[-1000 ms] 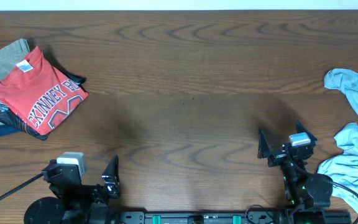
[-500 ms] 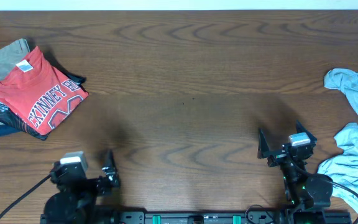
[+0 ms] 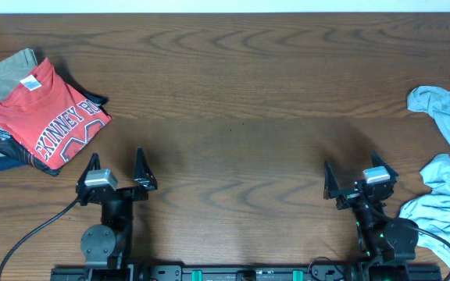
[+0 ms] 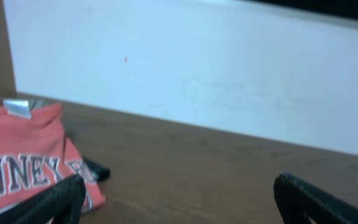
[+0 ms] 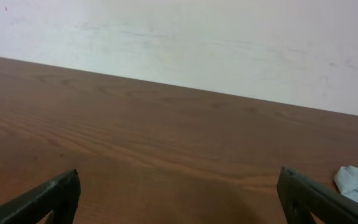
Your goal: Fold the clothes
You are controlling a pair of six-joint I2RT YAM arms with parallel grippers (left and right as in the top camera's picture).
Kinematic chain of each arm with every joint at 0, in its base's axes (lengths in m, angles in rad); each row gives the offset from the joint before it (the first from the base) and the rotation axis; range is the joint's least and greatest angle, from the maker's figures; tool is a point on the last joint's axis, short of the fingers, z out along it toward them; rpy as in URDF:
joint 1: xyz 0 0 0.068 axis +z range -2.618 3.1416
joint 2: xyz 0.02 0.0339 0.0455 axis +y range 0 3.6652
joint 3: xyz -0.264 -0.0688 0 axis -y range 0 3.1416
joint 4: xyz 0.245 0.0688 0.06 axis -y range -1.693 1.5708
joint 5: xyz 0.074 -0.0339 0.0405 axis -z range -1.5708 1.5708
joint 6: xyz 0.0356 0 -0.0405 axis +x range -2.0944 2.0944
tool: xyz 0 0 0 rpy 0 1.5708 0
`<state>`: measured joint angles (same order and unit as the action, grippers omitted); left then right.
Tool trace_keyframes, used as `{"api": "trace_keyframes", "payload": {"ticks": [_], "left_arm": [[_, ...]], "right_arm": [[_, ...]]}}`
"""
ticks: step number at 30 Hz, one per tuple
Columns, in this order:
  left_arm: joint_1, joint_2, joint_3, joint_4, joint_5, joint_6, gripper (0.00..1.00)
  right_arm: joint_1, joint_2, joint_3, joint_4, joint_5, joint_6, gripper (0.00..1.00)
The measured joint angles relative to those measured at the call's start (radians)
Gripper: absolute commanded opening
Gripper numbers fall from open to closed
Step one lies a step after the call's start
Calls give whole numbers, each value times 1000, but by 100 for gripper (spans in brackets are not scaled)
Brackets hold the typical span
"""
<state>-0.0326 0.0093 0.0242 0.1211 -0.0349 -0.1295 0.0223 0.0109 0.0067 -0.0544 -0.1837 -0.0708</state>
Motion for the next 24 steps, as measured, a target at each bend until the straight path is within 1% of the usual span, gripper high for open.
{"api": "trace_keyframes", "payload": {"ticks": [6,24], "left_arm": [[0,2,-11,-134,-8,0,98],[0,1,-6,-143,-6,0,98]], "right_arm": [[0,0,0,1,0,0,99],[0,0,0,0,0,0,99]]}}
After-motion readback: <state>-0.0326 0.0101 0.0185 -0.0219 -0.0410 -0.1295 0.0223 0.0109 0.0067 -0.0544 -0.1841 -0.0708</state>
